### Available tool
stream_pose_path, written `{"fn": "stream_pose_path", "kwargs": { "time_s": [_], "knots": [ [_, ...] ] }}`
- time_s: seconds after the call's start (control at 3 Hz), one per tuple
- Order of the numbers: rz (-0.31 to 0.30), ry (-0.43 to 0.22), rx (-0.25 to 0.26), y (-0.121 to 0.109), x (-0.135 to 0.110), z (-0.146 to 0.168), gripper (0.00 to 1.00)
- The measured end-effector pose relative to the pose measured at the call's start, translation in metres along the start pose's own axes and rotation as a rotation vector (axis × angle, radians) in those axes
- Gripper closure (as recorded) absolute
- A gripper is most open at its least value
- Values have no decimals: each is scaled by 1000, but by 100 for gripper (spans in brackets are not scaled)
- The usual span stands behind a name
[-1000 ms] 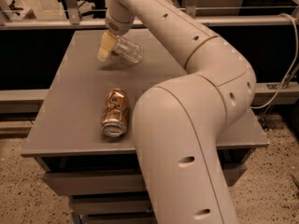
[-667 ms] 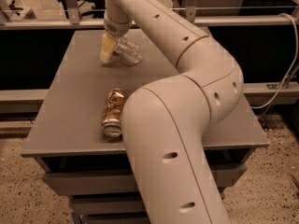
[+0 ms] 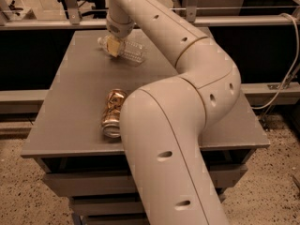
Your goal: Pick water bottle
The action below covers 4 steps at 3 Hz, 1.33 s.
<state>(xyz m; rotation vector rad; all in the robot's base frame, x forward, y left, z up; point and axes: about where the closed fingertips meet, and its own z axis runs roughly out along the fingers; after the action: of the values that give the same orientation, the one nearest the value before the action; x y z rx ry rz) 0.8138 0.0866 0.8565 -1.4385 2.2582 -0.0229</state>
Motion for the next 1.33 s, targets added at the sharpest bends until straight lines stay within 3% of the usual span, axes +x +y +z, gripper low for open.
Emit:
{"fn": "stream_pose_path", "kwargs": {
  "time_s": [0.33, 0.67, 1.0, 1.33],
  "knots": [
    [-4, -112, -57, 1, 7, -20, 88],
    [11, -340, -165, 12, 20, -63, 100],
    [58, -596, -253, 24, 33, -106, 100],
    [140, -807, -306, 25, 50, -155, 100]
  ]
}}
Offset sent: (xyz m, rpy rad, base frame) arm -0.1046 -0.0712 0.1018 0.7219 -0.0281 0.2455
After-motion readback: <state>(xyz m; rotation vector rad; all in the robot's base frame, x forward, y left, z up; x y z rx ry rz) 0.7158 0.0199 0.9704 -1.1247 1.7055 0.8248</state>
